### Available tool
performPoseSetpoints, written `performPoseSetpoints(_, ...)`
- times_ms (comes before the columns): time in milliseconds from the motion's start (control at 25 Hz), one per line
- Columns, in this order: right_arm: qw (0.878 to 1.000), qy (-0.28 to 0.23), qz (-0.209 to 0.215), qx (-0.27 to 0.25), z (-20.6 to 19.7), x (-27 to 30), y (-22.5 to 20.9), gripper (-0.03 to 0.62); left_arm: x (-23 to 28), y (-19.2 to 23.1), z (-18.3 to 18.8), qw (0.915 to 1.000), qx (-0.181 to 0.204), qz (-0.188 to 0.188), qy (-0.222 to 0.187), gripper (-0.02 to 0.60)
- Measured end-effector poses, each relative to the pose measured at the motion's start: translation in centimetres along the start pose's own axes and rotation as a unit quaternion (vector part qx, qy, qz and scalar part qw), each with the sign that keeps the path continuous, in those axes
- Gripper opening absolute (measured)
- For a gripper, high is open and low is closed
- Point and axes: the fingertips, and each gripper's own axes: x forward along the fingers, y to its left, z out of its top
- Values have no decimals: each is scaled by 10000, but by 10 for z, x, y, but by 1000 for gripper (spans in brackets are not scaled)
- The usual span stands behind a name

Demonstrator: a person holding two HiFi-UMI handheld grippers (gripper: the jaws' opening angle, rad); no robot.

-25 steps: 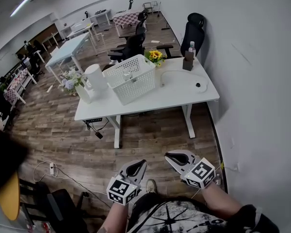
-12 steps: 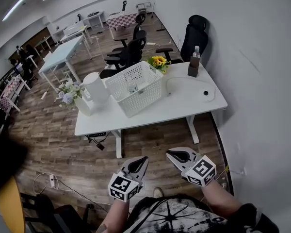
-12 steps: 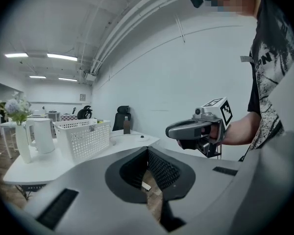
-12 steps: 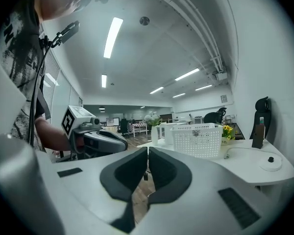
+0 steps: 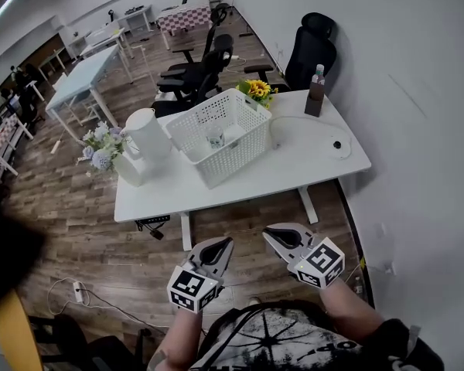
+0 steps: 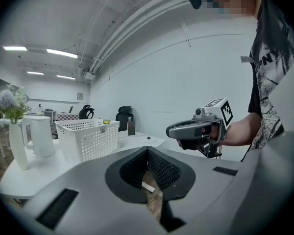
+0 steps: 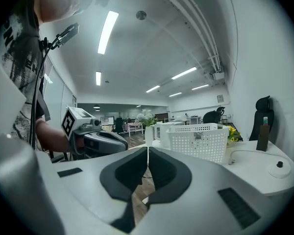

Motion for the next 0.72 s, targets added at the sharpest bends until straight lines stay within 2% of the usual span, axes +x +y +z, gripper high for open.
performPoseSetpoints(320, 9997, 145, -118, -154, 5, 44, -19, 23, 3, 55, -5, 9998, -115, 22, -135, 9)
performPoseSetpoints(560, 9992, 280, -179, -212, 15, 57, -32, 23, 4, 76, 3, 9996, -184, 74, -224, 11)
performPoseSetpoints(720, 9994, 263, -70, -212, 19, 74, -53, 23, 17, 93, 2, 9992, -287, 209, -173, 9)
